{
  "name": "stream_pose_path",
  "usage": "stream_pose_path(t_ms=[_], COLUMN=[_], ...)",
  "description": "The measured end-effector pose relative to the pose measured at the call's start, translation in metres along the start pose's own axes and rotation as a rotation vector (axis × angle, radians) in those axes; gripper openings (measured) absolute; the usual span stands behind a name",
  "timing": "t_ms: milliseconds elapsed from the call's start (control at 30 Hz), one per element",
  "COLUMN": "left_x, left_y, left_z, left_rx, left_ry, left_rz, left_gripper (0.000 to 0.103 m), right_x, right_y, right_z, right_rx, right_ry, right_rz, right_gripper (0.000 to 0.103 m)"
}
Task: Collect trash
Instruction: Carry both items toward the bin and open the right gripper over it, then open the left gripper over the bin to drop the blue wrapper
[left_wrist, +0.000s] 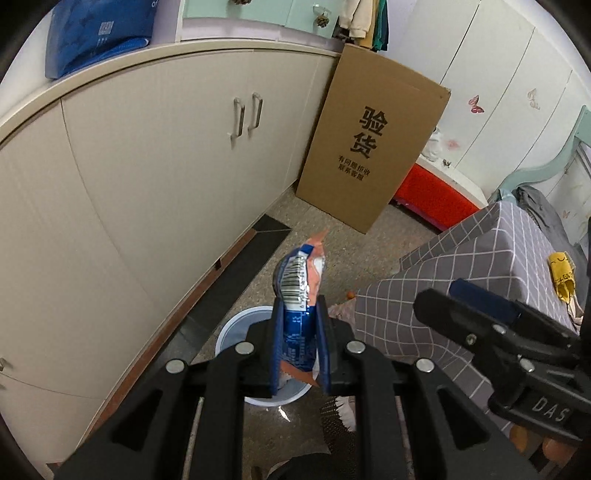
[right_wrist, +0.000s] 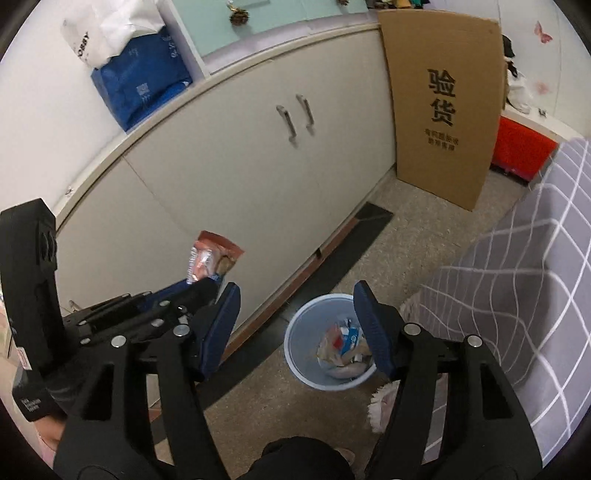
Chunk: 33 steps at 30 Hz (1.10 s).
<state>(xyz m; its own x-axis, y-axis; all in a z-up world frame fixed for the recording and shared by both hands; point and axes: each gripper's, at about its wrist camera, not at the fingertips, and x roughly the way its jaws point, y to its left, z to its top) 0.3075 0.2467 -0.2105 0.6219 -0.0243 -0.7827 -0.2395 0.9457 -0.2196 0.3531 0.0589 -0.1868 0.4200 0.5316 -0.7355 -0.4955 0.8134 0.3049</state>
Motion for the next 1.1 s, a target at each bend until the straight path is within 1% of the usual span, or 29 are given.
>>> stream_pose_path(t_ms=[200, 500, 567, 833, 933, 967, 1000, 1033, 1067, 1100], left_x=[0.010, 0.011, 0.010, 0.003, 0.001, 0.002, 0.004, 0.005, 0.004, 0.002], left_y=[0.000, -0.011, -0.013, -0.020, -0.021, -0.021, -0.021, -0.021, -0.021, -0.021], left_z=[-0.006, -0.005, -0.003, 0.007, 0.012, 0.014, 0.016, 0.017, 0.017, 0.017], left_rx=[-0.009, 0.011, 0.015, 0.022, 0.008, 0.001, -0.010, -0.018, -0.026, -0.032], left_ry=[0.031, 0.036, 0.035, 0.015, 0.006, 0.007, 0.018, 0.023, 0.020, 0.014], left_rz=[-0.001, -0.010, -0.011, -0.017, -0.013, -0.016, -0.009, 0.003, 0.008, 0.005], left_gripper=[0.016, 0.016, 0.016, 0.016, 0.020, 0.033, 0.058, 0.067, 0.070, 0.070], right_x=[-0.003, -0.006, -0.009, -0.034, -0.044, -0.047, -0.049, -0.051, -0.054, -0.057], right_y=[-0.013, -0.024, -0.024, -0.017, -0.019, -0.020, -0.021, -0.022, -0.023, -0.024], right_z=[-0.005, -0.007, -0.007, -0.002, -0.001, -0.001, -0.001, -0.001, 0.000, 0.000], right_rx=[0.021, 0.050, 0.051, 0.019, 0.025, 0.031, 0.039, 0.046, 0.050, 0.051], right_ry=[-0.004, -0.010, -0.026, -0.135, -0.174, -0.180, -0.185, -0.188, -0.192, -0.197], right_rz=[-0.052, -0.072, -0.078, -0.096, -0.102, -0.105, -0.105, -0.103, -0.102, -0.103], right_gripper=[0.063, 0.066, 0.066, 0.068, 0.068, 0.068, 0.068, 0.069, 0.069, 0.069])
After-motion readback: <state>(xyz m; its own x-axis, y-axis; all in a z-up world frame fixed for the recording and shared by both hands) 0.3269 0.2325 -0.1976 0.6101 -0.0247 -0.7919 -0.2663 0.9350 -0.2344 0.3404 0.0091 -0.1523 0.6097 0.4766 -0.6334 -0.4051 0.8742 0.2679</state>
